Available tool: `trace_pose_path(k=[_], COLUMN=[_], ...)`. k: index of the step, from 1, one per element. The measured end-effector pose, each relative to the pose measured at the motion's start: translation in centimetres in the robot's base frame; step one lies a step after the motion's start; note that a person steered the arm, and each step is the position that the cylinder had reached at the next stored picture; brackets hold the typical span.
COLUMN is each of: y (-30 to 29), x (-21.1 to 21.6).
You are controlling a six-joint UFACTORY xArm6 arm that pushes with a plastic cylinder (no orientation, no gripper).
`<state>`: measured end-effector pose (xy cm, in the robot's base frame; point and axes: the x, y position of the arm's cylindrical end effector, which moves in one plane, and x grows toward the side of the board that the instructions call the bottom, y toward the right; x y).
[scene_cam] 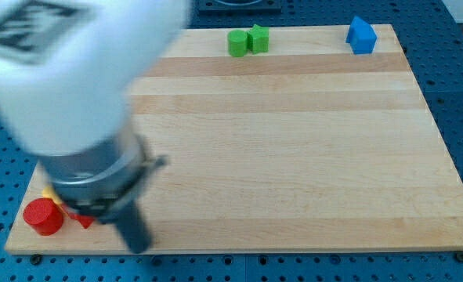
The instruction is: Push the red circle into the red star
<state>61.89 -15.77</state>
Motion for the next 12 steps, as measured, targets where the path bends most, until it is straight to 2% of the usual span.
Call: trace_pose_path(k=[2,4,7,9,10,11,12], y=[-14.6,-14.7,-14.4,-10.1,-10.1,-14.6,-14.7], x=[-0.2,-0.6,-3.8,-3.7,-3.7,-3.2,-3.3])
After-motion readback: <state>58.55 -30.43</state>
